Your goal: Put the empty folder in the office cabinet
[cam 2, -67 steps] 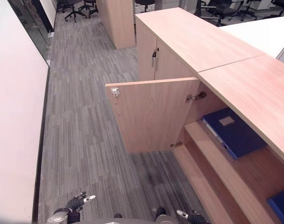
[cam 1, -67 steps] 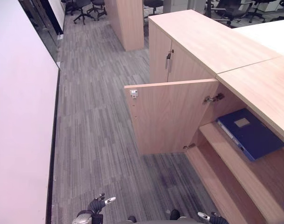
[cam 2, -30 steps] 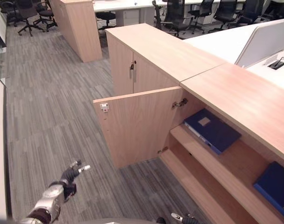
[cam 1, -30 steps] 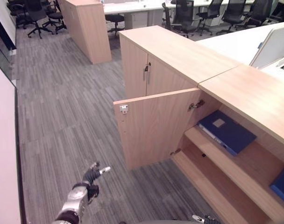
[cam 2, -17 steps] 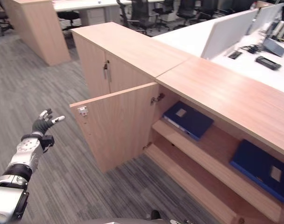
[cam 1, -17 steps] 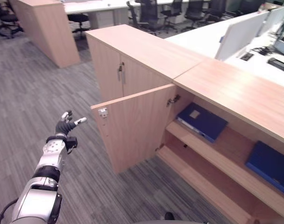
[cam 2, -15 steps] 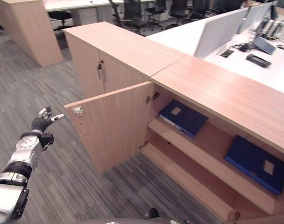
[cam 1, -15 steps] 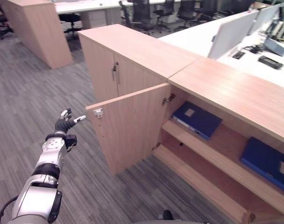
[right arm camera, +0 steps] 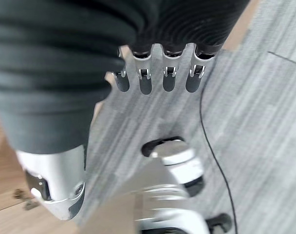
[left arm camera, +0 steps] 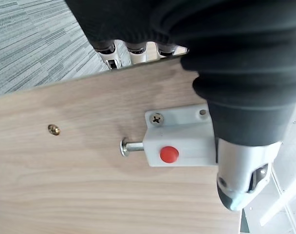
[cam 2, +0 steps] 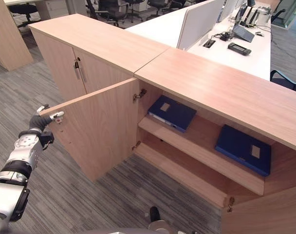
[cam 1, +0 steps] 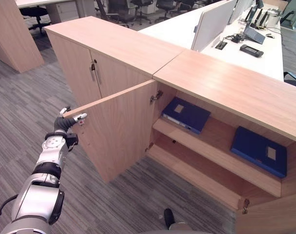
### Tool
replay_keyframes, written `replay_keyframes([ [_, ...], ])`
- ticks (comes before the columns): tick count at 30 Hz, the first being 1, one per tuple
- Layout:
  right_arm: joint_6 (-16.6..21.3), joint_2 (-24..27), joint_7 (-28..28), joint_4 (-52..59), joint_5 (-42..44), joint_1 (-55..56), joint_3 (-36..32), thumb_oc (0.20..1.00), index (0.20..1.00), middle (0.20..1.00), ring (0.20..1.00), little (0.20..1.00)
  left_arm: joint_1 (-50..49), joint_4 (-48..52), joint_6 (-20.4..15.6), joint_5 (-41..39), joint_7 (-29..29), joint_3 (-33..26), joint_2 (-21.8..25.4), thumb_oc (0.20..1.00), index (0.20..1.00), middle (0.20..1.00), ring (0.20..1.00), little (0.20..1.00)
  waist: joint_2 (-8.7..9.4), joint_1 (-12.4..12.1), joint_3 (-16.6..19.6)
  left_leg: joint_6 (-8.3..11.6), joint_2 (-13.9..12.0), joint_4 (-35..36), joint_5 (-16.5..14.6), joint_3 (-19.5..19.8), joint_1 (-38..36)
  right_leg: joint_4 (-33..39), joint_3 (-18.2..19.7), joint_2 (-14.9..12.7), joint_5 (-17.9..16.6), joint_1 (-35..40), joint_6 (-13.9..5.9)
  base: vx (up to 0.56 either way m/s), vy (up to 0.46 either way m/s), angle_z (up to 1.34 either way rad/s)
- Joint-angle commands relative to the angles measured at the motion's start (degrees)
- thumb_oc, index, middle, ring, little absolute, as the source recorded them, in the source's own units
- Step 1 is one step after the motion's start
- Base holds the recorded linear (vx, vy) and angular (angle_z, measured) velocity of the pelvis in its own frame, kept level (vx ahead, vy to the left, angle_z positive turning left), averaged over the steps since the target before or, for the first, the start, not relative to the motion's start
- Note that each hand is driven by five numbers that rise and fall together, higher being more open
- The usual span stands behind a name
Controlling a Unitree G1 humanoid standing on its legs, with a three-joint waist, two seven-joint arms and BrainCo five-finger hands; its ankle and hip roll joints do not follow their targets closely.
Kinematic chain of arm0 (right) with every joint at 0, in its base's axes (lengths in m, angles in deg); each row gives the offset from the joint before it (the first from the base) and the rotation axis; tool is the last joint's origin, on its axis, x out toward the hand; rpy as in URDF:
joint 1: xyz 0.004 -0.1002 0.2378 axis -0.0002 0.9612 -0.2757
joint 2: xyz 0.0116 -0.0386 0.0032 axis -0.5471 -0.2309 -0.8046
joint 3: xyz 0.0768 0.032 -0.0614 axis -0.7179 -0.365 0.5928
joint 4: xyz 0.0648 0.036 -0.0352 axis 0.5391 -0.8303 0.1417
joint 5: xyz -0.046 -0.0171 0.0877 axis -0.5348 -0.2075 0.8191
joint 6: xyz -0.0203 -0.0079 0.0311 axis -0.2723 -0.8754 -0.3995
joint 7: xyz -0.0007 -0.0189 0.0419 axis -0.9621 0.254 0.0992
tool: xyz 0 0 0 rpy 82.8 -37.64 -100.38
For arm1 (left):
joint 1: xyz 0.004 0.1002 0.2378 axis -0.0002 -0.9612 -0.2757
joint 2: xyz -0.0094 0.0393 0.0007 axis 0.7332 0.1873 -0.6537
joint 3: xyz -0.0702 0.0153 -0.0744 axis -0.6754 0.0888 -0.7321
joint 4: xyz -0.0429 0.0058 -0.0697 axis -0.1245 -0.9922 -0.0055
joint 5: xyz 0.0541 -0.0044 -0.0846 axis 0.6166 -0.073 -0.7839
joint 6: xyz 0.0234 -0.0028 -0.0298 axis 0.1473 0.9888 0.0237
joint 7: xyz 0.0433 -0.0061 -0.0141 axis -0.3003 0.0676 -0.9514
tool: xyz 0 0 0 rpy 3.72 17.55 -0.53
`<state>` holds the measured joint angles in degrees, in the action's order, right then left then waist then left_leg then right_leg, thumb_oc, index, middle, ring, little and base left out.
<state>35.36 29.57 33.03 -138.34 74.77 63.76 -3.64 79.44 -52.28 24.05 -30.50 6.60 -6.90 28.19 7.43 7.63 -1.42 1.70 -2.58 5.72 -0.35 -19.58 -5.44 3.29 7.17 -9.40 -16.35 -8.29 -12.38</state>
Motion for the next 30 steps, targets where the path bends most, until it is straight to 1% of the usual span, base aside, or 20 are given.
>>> replay_keyframes([
  [1, 1.3, 2.0, 0.3, 0.7, 0.3, -2.0, 2.8, 1.000, 1.000, 1.000, 1.000, 1.000, 8.4, -2.7, -3.1, 0.2, 1.0, -0.6, 1.1, 1.000, 1.000, 1.000, 1.000, 1.000, -1.76, 1.0, -2.0, 2.21, -2.8, -1.7, -3.2, 6.1, -0.2, -4.4, 1.3, -4.0, 3.0, 5.4, -2.62, -0.01, -0.009, 0.07],
  [6, 1.5, 1.9, 0.4, 1.4, 0.4, -1.7, 3.3, 1.000, 1.000, 1.000, 1.000, 1.000, 8.9, -3.4, -3.1, 0.5, 1.1, 0.0, 0.0, 1.000, 1.000, 1.000, 1.000, 1.000, -1.01, 1.2, -2.0, 2.16, -3.0, -1.6, -3.2, 6.0, 0.1, -4.3, 0.9, -4.0, 2.7, 5.1, -2.62, -0.02, -0.007, 0.06],
  [9, 1.4, 1.8, 0.5, 1.2, 0.3, -1.3, 3.1, 1.000, 1.000, 1.000, 1.000, 1.000, 7.9, -3.1, -3.2, 0.6, 1.5, 0.1, -1.7, 1.000, 1.000, 1.000, 1.000, 1.000, -0.71, 1.2, -2.0, 2.09, -2.9, -1.6, -3.3, 6.1, 0.2, -4.4, 0.5, -4.2, 2.5, 5.0, -2.62, -0.03, -0.007, -0.11],
  [12, 1.4, 1.5, 0.5, 1.0, -0.1, -0.7, 2.6, 1.000, 1.000, 1.000, 1.000, 1.000, 5.5, -0.5, -3.1, 1.3, 2.1, 1.0, -4.4, 1.000, 1.000, 1.000, 1.000, 1.000, -0.64, 0.7, -1.8, 1.94, -2.6, -1.6, -3.4, 6.7, 0.3, -4.5, -0.6, -4.9, 2.6, 5.3, -2.62, -0.01, 0.001, 0.07],
  [14, 1.3, 1.2, 0.3, 1.0, -0.1, -0.7, 1.8, 1.000, 1.000, 1.000, 1.000, 1.000, 2.3, 3.8, -3.4, 1.3, 2.5, 1.7, -7.6, 1.000, 1.000, 1.000, 1.000, 1.000, -0.99, 0.1, -2.1, 1.85, -2.3, -1.7, -3.2, 7.4, 0.7, -4.7, -1.6, -5.3, 2.7, 5.4, -2.62, -0.03, -0.008, 0.31],
  [15, 1.2, 0.9, 0.0, 1.1, 0.3, -1.0, 1.0, 1.000, 1.000, 1.000, 1.000, 1.000, -1.1, 8.0, -3.5, 0.8, 3.2, 2.5, -10.1, 1.000, 1.000, 1.000, 1.000, 1.000, -1.26, -0.4, -2.8, 1.87, -2.3, -1.8, -3.0, 7.9, 1.2, -5.0, -2.2, -5.8, 2.1, 5.1, -2.62, -0.10, -0.054, 0.35],
  [16, 1.2, 0.4, -0.5, 1.5, 0.9, -2.1, 0.3, 1.000, 1.000, 1.000, 1.000, 1.000, -5.6, 12.3, -3.3, 0.9, 4.1, 3.4, -12.0, 1.000, 1.000, 1.000, 1.000, 1.000, -1.87, -1.6, -3.8, 1.76, -2.7, -2.2, -2.6, 7.7, 1.9, -5.0, -3.9, -6.4, 1.3, 4.3, -2.62, -0.19, -0.056, 0.22],
  [17, 1.1, 0.0, -0.7, 2.1, 0.9, -2.6, -0.3, 1.000, 1.000, 1.000, 1.000, 1.000, -10.8, 18.1, -2.8, 1.7, 5.7, 4.5, -12.6, 1.000, 1.000, 1.000, 1.000, 1.000, -2.48, -3.1, -4.5, 1.48, -2.7, -2.8, -2.5, 6.7, 2.5, -5.4, -8.7, -7.7, 1.9, 3.9, -2.62, -0.15, -0.033, -0.07],
  [18, 1.1, 0.0, -0.7, 2.1, 0.9, -2.6, -0.3, 1.000, 1.000, 1.000, 1.000, 1.000, -10.8, 18.1, -2.8, 1.8, 5.7, 4.5, -12.6, 1.000, 1.000, 1.000, 1.000, 1.000, -2.48, -3.1, -4.5, 1.48, -2.7, -2.8, -2.5, 6.8, 2.5, -5.4, -8.7, -7.7, 1.9, 3.9, -2.62, -0.16, 0.008, -0.25],
  [19, 1.2, -0.1, -0.8, 2.3, 0.5, -3.3, -0.4, 1.000, 1.000, 1.000, 1.000, 1.000, -13.7, 20.7, -2.5, 1.5, 6.5, 4.6, -13.2, 1.000, 1.000, 1.000, 1.000, 1.000, -3.09, -4.5, -4.9, 1.34, -2.9, -3.3, -2.4, 5.7, 2.9, -6.0, -13.6, -8.9, 3.3, 4.3, -2.62, -0.11, 0.027, -0.29],
  [20, 1.2, -0.2, -0.9, 2.5, 0.2, -3.7, -0.3, 1.000, 1.000, 1.000, 1.000, 1.000, -16.1, 22.5, -1.9, 0.9, 7.3, 4.6, -13.8, 1.000, 1.000, 1.000, 1.000, 1.000, -3.48, -5.6, -4.8, 1.27, -3.0, -3.7, -2.1, 4.8, 3.6, -6.7, -17.7, -9.8, 4.9, 4.7, -2.62, -0.15, 0.052, -0.40],
  [22, 1.2, -0.5, -0.9, 3.0, -0.9, -4.4, 0.1, 1.000, 1.000, 1.000, 1.000, 1.000, -20.0, 26.8, -1.5, 0.9, 8.6, 4.5, -13.7, 1.000, 1.000, 1.000, 1.000, 1.000, -3.95, -7.3, -4.5, 0.96, -3.0, -3.9, -1.6, 2.6, 4.2, -9.1, -23.2, -10.9, 7.0, 5.2, -2.62, -0.14, 0.060, -0.59],
  [23, 1.1, -0.6, -1.0, 3.0, -2.1, -5.0, 0.5, 1.000, 1.000, 1.000, 1.000, 1.000, -24.0, 31.4, -0.7, 0.5, 10.3, 4.5, -13.8, 1.000, 1.000, 1.000, 1.000, 1.000, -4.14, -8.8, -4.2, 0.73, -3.0, -4.2, -1.6, 0.9, 4.1, -10.3, -25.9, -10.7, 9.4, 6.9, -2.48, -0.10, 0.031, -0.52],
  [24, 1.1, -0.7, -1.0, 3.1, -2.1, -5.0, 0.6, 1.000, 1.000, 1.000, 1.000, 1.000, -24.0, 31.5, -0.6, 0.5, 10.3, 4.5, -13.8, 1.000, 1.000, 1.000, 1.000, 1.000, -4.06, -8.8, -4.0, 0.69, -2.9, -4.2, -1.4, 0.9, 4.4, -10.2, -25.8, -10.7, 9.2, 6.7, -2.48, -0.07, -0.023, -0.88],
  [25, 1.1, -0.6, -1.0, 3.0, -2.5, -5.1, 0.8, 1.000, 1.000, 1.000, 1.000, 1.000, -25.3, 33.1, -0.3, 0.2, 11.0, 4.8, -13.8, 1.000, 1.000, 1.000, 1.000, 1.000, -4.08, -9.5, -3.9, 0.74, -2.9, -4.4, -1.5, 0.1, 4.2, -10.0, -27.1, -10.6, 9.7, 7.8, -2.38, -0.03, -0.064, -0.82],
  [26, 0.9, -0.4, -1.0, 2.9, -2.9, -5.7, 0.8, 1.000, 1.000, 1.000, 1.000, 1.000, -27.1, 34.9, -0.1, 0.0, 12.3, 5.1, -13.9, 1.000, 1.000, 1.000, 1.000, 1.000, -4.16, -10.1, -3.3, 0.82, -2.7, -4.4, -1.2, -0.5, 4.4, -9.2, -28.0, -10.8, 9.4, 8.3, -2.37, 0.00, -0.110, -0.68],
  [28, 0.9, -0.2, -1.1, 2.5, -3.3, -5.9, 0.7, 1.000, 1.000, 1.000, 1.000, 1.000, -29.7, 38.9, 0.5, 0.2, 14.3, 6.4, -13.2, 1.000, 1.000, 1.000, 1.000, 1.000, -4.96, -10.7, -2.8, 1.22, -2.8, -3.9, -1.1, -0.9, 3.3, -8.1, -27.7, -10.4, 10.1, 9.6, -2.24, 0.03, -0.111, -0.21],
  [30, 0.8, 0.1, -0.9, 2.2, -3.5, -5.6, 0.8, 1.000, 1.000, 1.000, 1.000, 1.000, -31.4, 41.7, 1.0, -0.7, 16.1, 7.1, -12.9, 1.000, 1.000, 1.000, 1.000, 1.000, -5.98, -10.4, -2.4, 1.71, -3.1, -3.8, -0.8, -0.7, 2.6, -6.9, -27.2, -9.6, 11.8, 10.7, -1.75, 0.02, -0.144, -0.40],
])
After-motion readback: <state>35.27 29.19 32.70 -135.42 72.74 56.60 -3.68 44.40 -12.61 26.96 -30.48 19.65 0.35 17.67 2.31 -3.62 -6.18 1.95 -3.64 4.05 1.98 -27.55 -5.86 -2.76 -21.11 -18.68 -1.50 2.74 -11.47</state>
